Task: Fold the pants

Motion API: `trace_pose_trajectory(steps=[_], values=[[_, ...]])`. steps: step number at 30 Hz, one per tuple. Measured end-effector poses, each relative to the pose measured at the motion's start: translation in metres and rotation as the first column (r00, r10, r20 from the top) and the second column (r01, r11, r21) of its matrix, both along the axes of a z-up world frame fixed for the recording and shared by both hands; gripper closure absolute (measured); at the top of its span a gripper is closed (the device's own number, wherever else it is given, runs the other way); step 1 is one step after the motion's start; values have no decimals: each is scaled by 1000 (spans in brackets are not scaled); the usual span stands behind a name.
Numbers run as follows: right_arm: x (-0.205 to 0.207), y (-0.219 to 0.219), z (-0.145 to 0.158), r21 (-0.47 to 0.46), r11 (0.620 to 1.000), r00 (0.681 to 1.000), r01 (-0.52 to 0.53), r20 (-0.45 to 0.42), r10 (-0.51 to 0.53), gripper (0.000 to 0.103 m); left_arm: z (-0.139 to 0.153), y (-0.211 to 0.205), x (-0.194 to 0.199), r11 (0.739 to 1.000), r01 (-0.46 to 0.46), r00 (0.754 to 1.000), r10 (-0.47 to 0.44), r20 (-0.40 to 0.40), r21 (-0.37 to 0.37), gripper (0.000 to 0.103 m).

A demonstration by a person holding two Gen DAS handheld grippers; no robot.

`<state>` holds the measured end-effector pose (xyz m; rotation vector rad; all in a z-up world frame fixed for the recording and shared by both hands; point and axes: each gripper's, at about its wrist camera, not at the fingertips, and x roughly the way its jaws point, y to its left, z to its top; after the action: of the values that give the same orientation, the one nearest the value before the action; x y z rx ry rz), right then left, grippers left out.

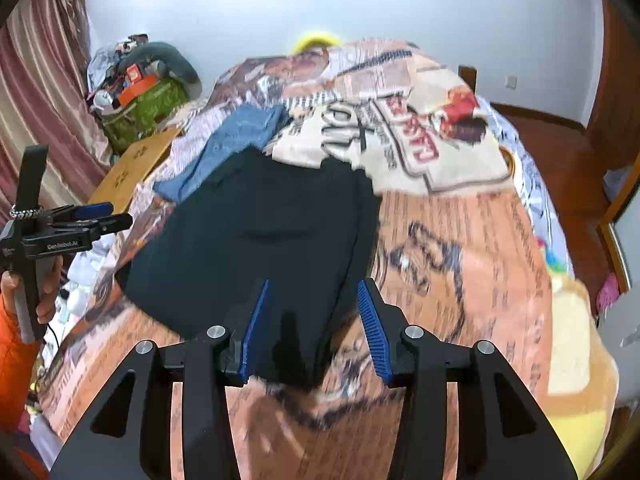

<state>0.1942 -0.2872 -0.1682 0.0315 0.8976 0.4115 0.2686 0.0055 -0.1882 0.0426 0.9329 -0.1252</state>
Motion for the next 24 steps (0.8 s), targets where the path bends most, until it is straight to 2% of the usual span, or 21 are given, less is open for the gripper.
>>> trace_pose_trajectory(steps=[3, 7, 12, 15, 24], values=[[15, 2, 2, 1, 1000, 1000, 1, 17, -1, 62, 11, -13, 14, 1000, 18, 998, -19, 52, 20, 17], [37, 6, -1, -14, 1000, 999, -8, 33, 8, 62, 15, -30, 38, 998, 50, 995, -53, 80, 44, 13], [68, 7, -13, 7, 1000, 1000, -19, 6, 19, 62, 4, -55, 64, 988, 126, 990, -131, 57, 84, 13], [88, 12, -23, 13, 999, 999, -37, -14, 37, 62, -10, -65, 81, 985, 151, 988, -153, 23, 82, 13], [133, 20, -54, 4, 998, 995, -65, -76, 65, 63, -51, -72, 124, 987, 151, 986, -146, -77, 64, 15]])
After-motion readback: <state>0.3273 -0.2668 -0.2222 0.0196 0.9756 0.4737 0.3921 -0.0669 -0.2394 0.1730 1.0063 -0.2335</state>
